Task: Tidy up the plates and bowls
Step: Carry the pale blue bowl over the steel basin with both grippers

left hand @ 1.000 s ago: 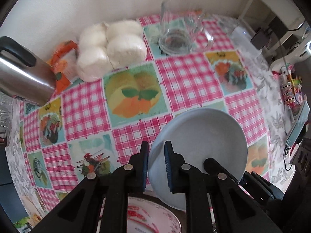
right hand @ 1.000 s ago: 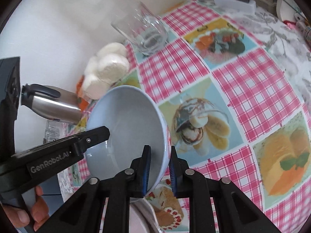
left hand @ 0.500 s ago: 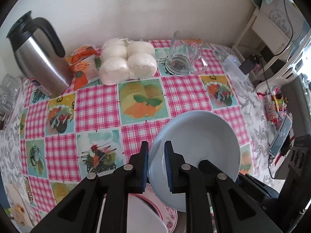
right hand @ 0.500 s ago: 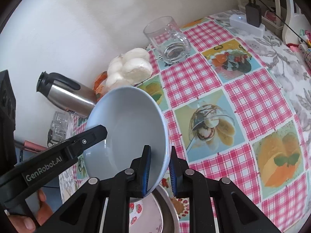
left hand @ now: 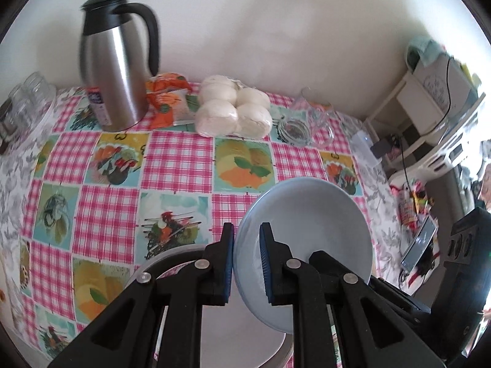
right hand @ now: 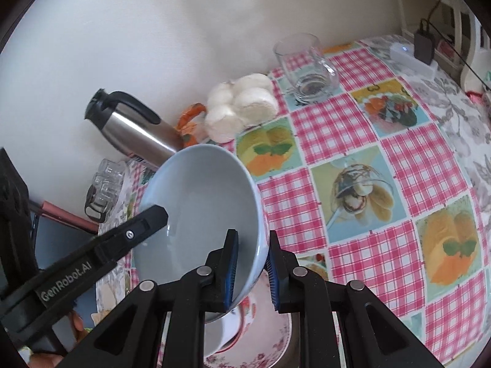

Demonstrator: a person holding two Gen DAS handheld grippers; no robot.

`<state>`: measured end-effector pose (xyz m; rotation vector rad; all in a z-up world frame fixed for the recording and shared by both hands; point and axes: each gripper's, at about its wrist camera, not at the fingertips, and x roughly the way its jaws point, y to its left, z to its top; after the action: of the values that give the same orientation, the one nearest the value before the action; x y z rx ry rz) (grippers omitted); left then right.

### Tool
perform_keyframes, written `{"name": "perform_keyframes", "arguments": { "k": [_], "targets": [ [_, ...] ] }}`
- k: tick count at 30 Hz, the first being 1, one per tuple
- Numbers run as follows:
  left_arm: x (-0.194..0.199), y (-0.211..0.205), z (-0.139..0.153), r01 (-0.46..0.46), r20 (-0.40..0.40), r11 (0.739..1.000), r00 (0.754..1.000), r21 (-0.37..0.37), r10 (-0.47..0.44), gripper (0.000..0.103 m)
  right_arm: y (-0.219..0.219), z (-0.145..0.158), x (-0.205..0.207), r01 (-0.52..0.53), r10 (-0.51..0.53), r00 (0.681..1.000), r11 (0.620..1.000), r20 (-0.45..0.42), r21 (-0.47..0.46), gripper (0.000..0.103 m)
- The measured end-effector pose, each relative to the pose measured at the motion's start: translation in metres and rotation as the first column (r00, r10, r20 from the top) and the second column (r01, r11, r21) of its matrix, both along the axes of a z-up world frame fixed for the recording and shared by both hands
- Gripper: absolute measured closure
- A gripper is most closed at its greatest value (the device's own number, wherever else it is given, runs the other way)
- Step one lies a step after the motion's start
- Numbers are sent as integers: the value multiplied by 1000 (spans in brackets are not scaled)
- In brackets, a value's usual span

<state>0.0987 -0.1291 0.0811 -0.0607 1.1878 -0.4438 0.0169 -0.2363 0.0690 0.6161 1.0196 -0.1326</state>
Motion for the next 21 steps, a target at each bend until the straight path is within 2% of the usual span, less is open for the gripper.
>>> {"name": "perform_keyframes", "arguments": {
  "k": [9, 21],
  "targets": [
    [-9, 43, 7, -72, 37, 997, 997, -41, 74, 86, 38, 7, 4, -71, 71, 997, 997, 13, -33, 82],
    [-19, 79, 2, -127, 24, 987, 991, -97, 130, 86, 70, 5, 8, -124, 123, 992, 989, -13, -84, 82]
  ]
}}
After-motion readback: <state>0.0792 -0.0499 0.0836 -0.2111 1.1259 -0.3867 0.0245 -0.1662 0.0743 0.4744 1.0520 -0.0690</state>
